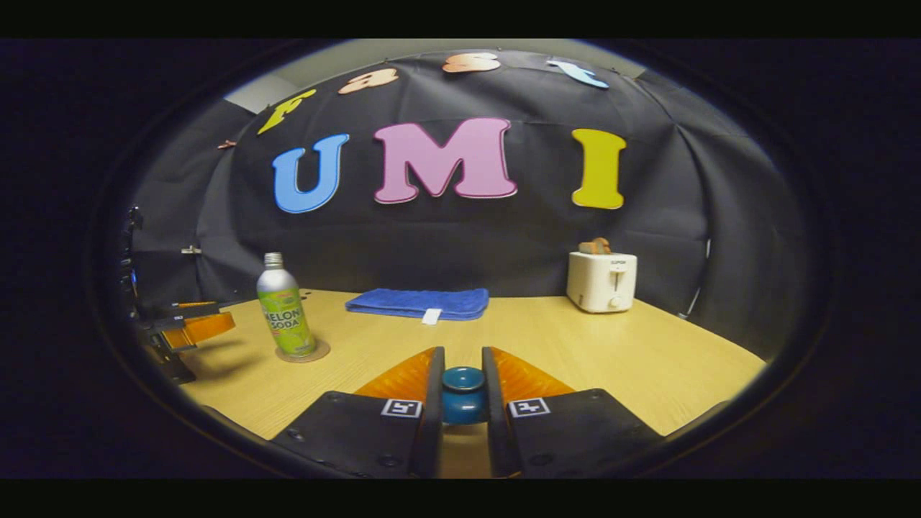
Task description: Open the teacup lid with one hand, grasp the water bottle and pour water into the teacup with the other hand; after pouring, place the water bottle on the coaster and then close the teacup lid.
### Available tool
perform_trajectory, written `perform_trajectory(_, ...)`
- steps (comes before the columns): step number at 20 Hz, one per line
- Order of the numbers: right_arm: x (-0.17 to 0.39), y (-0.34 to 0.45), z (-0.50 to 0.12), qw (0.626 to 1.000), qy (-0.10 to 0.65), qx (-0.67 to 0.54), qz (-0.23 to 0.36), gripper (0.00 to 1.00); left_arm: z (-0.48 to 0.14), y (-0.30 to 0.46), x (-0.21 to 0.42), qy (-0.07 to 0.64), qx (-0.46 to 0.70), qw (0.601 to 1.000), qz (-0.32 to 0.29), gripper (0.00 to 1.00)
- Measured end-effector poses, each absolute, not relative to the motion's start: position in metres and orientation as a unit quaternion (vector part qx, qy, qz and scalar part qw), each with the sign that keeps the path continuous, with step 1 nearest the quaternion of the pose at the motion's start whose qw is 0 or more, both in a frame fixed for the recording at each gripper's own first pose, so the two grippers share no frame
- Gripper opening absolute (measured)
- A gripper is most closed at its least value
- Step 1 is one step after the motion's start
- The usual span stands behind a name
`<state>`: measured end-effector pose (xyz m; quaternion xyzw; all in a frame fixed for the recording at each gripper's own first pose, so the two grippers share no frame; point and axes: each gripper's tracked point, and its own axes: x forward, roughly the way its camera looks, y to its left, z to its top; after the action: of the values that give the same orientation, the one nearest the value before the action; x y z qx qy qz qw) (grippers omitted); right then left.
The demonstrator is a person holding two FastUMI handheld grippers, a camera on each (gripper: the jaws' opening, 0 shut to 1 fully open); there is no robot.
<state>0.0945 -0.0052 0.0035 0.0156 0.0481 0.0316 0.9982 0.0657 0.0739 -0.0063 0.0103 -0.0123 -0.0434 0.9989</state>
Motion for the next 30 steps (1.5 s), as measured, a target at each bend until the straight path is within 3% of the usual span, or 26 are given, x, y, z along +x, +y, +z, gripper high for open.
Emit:
perform_trajectory(4,0.101,0.017,-0.016,0.996,0.079,-0.011,0.049,0.29,-0.004,0.074,0.063,-0.013,0.013,0.999,-0.039,0.96)
perform_trajectory(5,0.102,0.019,-0.021,0.995,0.085,-0.014,0.05,0.24,-0.004,0.074,0.063,-0.013,0.013,0.999,-0.039,0.96)
perform_trajectory(6,0.101,0.021,-0.023,0.995,0.087,-0.014,0.051,0.29,-0.005,0.074,0.063,-0.013,0.014,0.999,-0.039,0.96)
perform_trajectory(15,0.105,0.015,-0.027,0.993,0.111,-0.013,0.038,0.31,-0.005,0.074,0.063,-0.013,0.013,0.999,-0.039,0.96)
perform_trajectory(19,0.098,0.013,-0.017,0.996,0.083,-0.023,0.033,0.62,-0.005,0.074,0.059,-0.013,0.013,0.999,-0.036,0.96)
perform_trajectory(22,0.086,0.016,-0.006,0.998,0.052,-0.022,0.036,0.96,-0.006,0.07,0.054,-0.013,0.013,0.999,-0.035,0.96)
perform_trajectory(23,0.082,0.014,0.001,0.998,0.04,-0.021,0.033,0.99,-0.006,0.069,0.053,-0.013,0.013,0.999,-0.034,0.96)
perform_trajectory(30,0.054,0.009,0.026,0.999,-0.024,0.008,0.026,0.97,-0.006,0.052,0.035,-0.013,0.013,1.0,-0.023,0.96)
